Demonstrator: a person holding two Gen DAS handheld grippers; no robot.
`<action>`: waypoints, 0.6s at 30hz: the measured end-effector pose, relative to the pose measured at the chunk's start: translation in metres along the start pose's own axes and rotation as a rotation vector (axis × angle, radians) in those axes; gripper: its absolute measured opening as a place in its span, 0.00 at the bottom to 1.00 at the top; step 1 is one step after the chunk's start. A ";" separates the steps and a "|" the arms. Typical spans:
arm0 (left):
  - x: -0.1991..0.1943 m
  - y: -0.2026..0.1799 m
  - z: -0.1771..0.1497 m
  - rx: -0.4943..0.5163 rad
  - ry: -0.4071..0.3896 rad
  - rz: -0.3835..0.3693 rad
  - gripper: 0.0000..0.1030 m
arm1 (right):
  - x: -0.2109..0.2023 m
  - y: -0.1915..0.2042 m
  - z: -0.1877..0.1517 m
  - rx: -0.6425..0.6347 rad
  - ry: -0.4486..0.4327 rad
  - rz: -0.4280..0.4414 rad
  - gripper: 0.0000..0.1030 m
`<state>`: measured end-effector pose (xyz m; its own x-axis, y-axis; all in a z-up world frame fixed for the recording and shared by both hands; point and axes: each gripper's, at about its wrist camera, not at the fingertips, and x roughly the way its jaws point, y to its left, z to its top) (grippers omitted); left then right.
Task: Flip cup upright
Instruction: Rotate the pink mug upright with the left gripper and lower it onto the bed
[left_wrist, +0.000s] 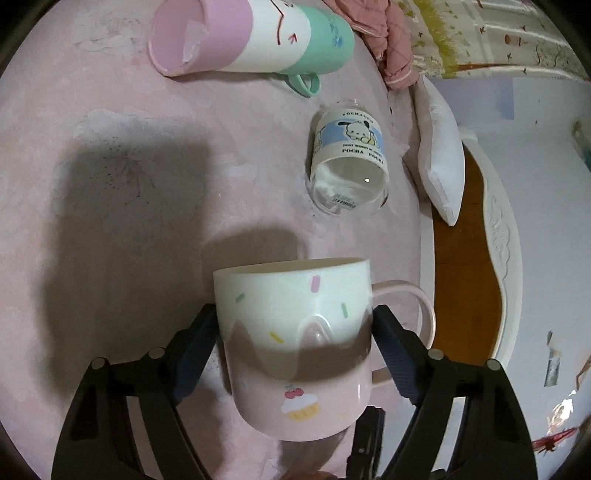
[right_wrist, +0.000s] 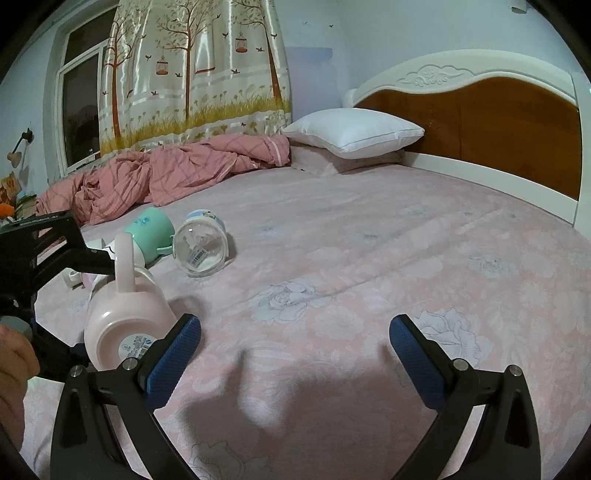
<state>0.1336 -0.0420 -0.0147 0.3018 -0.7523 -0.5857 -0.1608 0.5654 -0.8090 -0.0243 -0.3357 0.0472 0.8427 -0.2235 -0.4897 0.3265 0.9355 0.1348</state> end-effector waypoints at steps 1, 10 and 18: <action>-0.001 -0.002 0.000 0.015 0.004 0.006 0.79 | 0.001 0.001 0.000 -0.005 0.002 -0.001 1.00; -0.019 -0.029 -0.001 0.220 -0.064 0.129 0.80 | 0.002 0.003 0.000 -0.018 -0.002 -0.002 1.00; -0.083 -0.068 -0.044 0.709 -0.505 0.321 0.80 | 0.000 0.011 -0.002 -0.058 -0.010 -0.013 1.00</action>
<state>0.0777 -0.0332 0.0864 0.7428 -0.3812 -0.5504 0.2544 0.9211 -0.2946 -0.0218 -0.3247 0.0474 0.8429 -0.2379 -0.4826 0.3119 0.9469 0.0780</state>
